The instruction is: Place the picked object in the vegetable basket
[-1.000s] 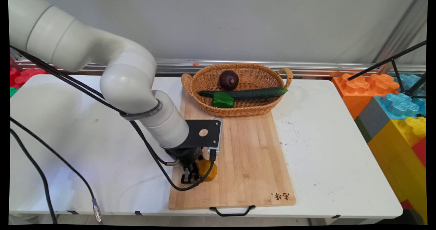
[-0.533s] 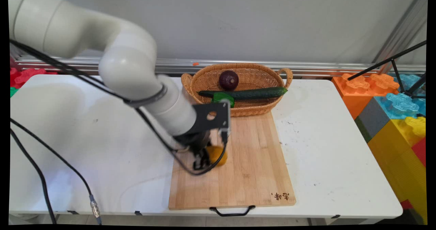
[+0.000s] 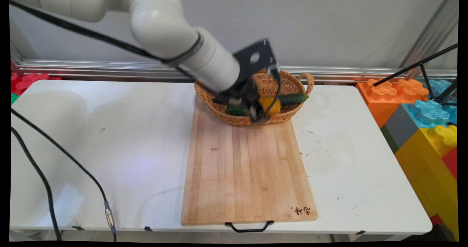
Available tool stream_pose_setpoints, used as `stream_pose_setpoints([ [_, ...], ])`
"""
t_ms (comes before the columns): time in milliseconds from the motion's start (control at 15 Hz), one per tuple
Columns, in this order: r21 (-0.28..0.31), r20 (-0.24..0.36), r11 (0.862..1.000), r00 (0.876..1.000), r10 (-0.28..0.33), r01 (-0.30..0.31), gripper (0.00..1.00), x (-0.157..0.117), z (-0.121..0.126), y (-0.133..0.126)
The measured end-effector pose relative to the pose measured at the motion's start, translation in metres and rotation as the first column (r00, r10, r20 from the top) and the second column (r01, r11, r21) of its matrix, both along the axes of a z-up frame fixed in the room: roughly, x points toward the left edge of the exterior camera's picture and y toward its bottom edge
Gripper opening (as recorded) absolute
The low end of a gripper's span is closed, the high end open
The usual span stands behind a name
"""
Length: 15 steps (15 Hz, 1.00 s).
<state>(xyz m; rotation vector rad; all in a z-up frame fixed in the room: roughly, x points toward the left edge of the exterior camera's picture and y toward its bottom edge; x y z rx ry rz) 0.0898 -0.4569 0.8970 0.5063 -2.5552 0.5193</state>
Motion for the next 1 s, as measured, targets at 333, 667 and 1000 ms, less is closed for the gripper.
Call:
stream_pose_setpoints([
  [333,-0.092,-0.096,0.985,0.986,0.134,-0.143,0.0,0.006,0.005,-0.057],
  [667,-0.097,-0.152,0.964,0.961,0.232,-0.248,0.0,0.0,-0.016,-0.118],
  [1000,-0.027,-0.165,0.947,0.936,0.311,-0.319,0.0,-0.008,-0.054,-0.16],
])
